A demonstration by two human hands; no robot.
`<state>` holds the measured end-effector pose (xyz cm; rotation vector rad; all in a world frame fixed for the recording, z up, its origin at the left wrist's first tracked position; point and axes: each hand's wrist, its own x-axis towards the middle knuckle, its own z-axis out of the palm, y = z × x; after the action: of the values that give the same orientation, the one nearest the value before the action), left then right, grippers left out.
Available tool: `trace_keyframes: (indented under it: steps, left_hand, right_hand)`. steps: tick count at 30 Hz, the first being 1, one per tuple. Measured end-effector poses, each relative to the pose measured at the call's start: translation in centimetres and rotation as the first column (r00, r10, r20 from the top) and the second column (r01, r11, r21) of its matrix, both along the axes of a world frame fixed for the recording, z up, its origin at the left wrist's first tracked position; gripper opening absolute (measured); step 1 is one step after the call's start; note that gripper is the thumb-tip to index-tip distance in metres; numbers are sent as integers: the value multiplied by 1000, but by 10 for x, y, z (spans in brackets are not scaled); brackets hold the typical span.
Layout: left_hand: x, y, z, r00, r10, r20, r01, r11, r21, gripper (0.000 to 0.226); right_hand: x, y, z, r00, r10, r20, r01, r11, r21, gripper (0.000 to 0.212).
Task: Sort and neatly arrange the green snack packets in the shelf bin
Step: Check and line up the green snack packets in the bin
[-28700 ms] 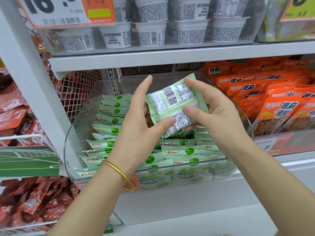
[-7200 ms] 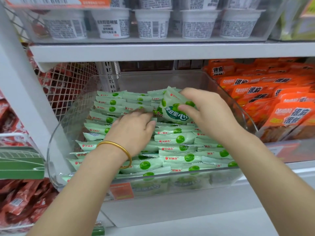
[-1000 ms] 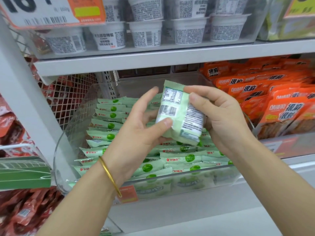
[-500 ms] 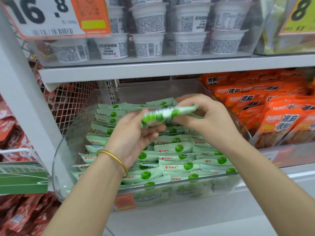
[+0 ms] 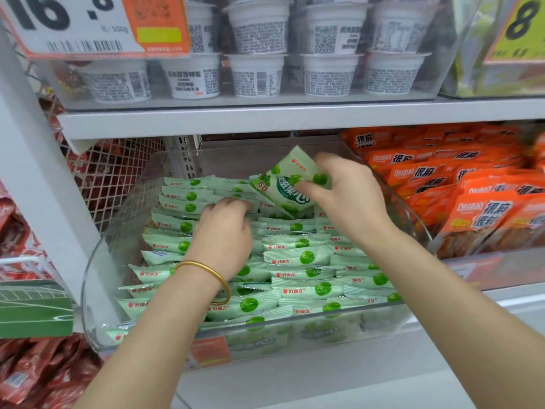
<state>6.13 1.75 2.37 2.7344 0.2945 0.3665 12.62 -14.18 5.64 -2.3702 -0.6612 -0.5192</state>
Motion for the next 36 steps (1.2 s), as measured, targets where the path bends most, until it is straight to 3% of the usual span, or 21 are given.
trace_keyframes:
  steps: [3, 7, 12, 14, 18, 24, 31, 36]
  left_hand:
    - [-1, -1, 1, 1000, 10, -12, -10, 1000, 1, 37]
    - [0, -1, 1, 1000, 26, -7, -26, 1000, -15, 33]
    - [-1, 0, 3, 999, 22, 49, -19, 997, -70, 34]
    - [-2, 0, 3, 998, 6, 69, -1, 997, -78, 38]
    - [-1, -2, 7, 993, -44, 106, 52, 996, -69, 48]
    - [4, -8, 5, 995, -89, 48, 89, 996, 8, 50]
    - [8, -10, 3, 997, -75, 5, 74, 993, 96, 35]
    - [8, -10, -1, 995, -94, -38, 99, 985, 138, 38]
  right_hand:
    - [1, 3, 9, 999, 1, 42, 10, 964, -266, 20]
    - [4, 11, 15, 994, 4, 106, 42, 902, -430, 20]
    - [12, 32, 3, 996, 89, -28, -86, 758, -646, 25]
    - [16, 30, 2, 994, 87, -72, -113, 741, -662, 22]
    - [24, 19, 16, 993, 40, -109, -100, 770, -630, 38]
    - [29, 22, -6, 986, 109, -126, -166, 716, -678, 28]
    - [32, 18, 0, 991, 106, -80, -133, 754, -643, 22]
    - [31, 25, -4, 983, 130, -129, -183, 669, -720, 11]
